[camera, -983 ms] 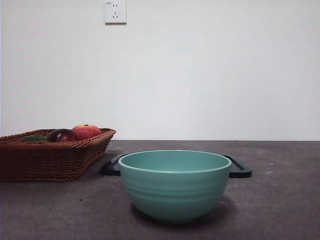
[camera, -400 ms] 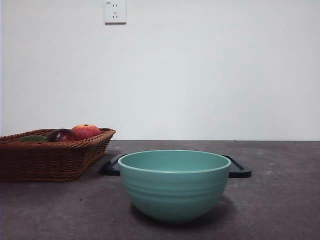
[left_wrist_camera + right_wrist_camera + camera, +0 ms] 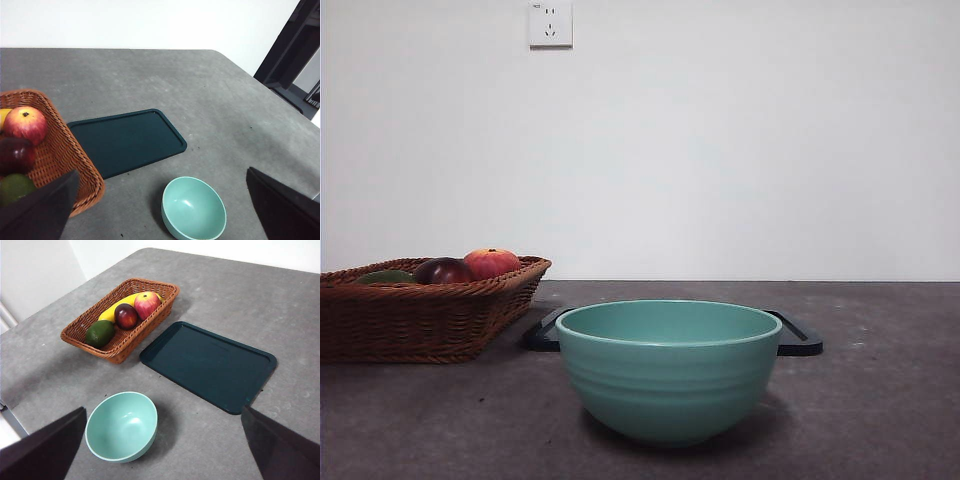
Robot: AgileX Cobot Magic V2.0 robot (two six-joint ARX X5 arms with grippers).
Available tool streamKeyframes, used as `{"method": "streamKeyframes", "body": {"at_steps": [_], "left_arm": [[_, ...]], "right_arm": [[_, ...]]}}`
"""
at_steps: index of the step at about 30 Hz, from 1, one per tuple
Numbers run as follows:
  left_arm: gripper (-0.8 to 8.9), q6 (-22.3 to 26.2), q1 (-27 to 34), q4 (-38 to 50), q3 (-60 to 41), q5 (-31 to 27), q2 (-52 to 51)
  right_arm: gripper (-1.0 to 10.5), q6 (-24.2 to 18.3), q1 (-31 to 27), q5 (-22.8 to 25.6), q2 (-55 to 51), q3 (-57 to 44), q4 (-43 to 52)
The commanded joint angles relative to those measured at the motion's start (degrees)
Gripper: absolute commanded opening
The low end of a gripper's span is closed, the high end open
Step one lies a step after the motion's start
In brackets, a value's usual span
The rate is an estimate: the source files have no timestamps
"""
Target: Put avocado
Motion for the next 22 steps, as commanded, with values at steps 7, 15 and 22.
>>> {"method": "streamKeyframes", "body": {"at_steps": [7, 15, 22], "left_arm": [[5.93, -0.37, -0.17, 0.52, 0.94, 0.28, 0.17], [5.93, -1.68, -0.15, -2.99, 0.96, -0.35, 1.03], [5.93, -3.06, -0.15, -11.63, 3.58, -10.01, 8.63]], "right_arm": [[5.2, -0.42, 0.09, 0.00, 0.15, 0.85, 0.20], [5.3, -0.42, 0.09, -0.02, 0.15, 0.85, 0.28], [5.3, -0.42, 0.09, -0.02, 0.15, 0.85, 0.68]]}}
